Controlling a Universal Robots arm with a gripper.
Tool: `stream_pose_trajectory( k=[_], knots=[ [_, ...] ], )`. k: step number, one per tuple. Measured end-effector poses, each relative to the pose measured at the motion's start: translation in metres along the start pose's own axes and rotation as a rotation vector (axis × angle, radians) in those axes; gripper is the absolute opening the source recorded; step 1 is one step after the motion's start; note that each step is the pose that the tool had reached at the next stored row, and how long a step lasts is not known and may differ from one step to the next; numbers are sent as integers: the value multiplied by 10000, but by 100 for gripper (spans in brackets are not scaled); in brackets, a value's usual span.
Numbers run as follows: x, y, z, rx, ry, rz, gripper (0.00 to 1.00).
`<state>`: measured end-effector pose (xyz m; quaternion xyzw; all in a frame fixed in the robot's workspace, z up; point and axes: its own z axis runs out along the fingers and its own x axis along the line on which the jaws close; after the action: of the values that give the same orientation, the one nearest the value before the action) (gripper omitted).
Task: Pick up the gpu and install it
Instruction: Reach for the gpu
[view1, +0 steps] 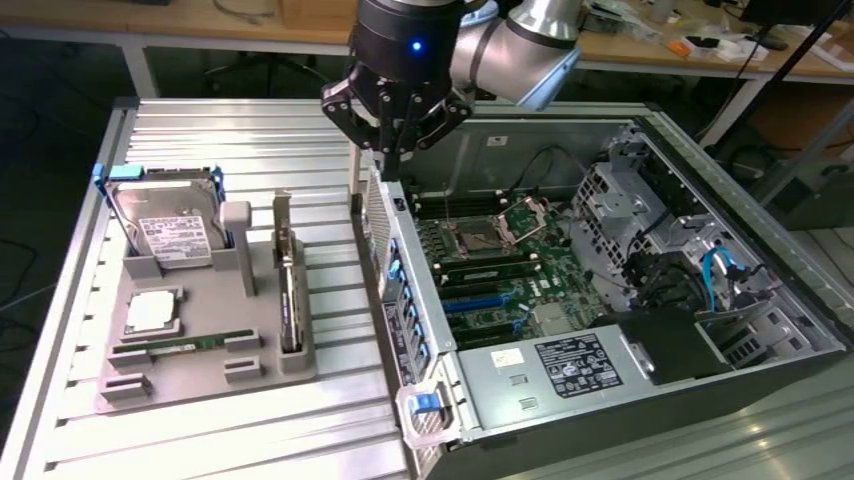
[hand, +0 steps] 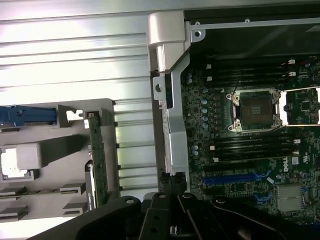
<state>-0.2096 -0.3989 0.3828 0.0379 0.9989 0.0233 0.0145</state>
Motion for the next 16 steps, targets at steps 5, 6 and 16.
stream_pose_trajectory(
  k=[5, 6, 16],
  knots=[
    [93, -7, -4, 1, 1, 0, 11],
    [104, -8, -4, 0, -1, 0, 11],
    [339, -26, -11, 0, -6, 0, 11]
  ],
)
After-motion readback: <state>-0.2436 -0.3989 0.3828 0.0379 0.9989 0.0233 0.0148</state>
